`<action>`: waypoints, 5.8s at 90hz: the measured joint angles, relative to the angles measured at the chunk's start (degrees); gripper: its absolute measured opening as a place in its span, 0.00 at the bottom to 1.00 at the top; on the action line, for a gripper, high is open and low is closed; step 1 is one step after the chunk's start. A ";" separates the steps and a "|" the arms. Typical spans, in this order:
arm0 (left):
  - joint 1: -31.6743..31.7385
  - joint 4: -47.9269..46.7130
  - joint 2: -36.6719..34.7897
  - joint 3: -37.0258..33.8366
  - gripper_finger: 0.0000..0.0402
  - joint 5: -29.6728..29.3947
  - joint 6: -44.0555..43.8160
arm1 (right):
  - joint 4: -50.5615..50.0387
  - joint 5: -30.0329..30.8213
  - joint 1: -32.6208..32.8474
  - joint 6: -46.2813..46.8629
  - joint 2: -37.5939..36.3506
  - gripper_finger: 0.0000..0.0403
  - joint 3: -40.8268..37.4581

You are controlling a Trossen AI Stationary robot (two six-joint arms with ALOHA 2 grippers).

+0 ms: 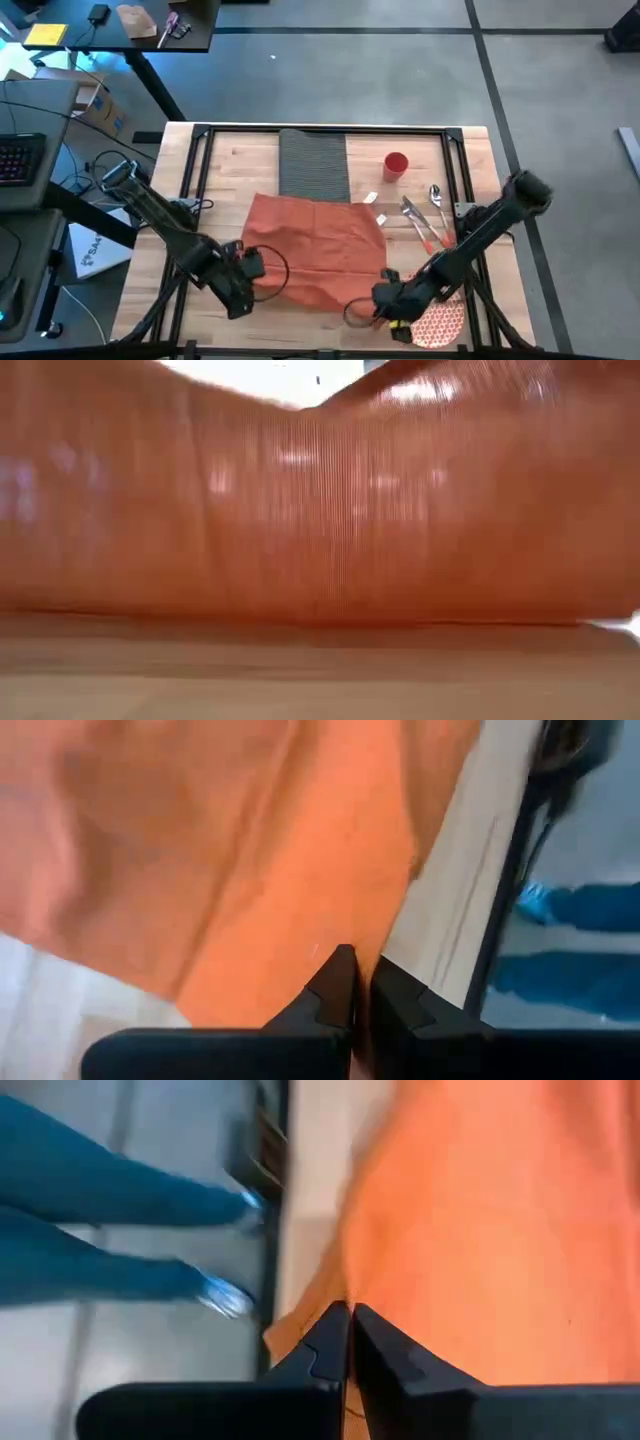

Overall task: Set table place
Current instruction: Move the orange napkin to the center of the table, then fold the orange napkin

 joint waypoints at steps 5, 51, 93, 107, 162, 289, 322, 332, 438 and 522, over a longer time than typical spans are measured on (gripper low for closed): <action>0.27 -1.01 -1.88 2.61 0.00 -1.06 0.78 | -0.05 0.20 -1.82 -0.09 -4.73 0.00 1.01; 0.97 -3.35 -17.43 12.25 0.00 -37.92 13.26 | -9.63 -2.44 -22.35 -21.77 -14.98 0.00 21.79; 19.19 -8.29 -19.69 14.95 0.00 -53.01 40.97 | -11.97 18.16 -43.31 -46.22 -15.17 0.00 25.53; 19.96 -1.33 -18.22 18.72 0.00 -46.81 52.74 | -14.64 15.17 -39.45 -46.58 -15.42 0.00 28.63; 10.87 -11.45 1.08 3.61 0.00 1.21 32.09 | -0.46 -4.78 -17.51 -21.79 -13.17 0.00 -13.44; -4.52 11.15 1.42 -13.47 0.17 8.05 -5.24 | 25.95 -16.66 -4.46 -5.82 23.98 0.22 -8.59; 14.98 -2.78 -2.64 -13.25 0.17 5.60 -14.46 | -0.58 -10.11 -5.00 -7.19 15.72 0.20 1.37; 26.12 -7.64 -4.09 -13.75 0.17 5.25 -6.70 | -8.34 -5.21 -6.13 -6.43 12.02 0.20 3.98; 74.88 25.48 5.25 -38.83 0.29 12.85 61.54 | -5.25 12.52 -21.12 18.51 0.01 0.20 3.85; 52.90 9.42 -23.40 -30.61 0.00 26.86 62.47 | -20.83 -17.91 -53.96 -13.75 11.37 0.35 3.89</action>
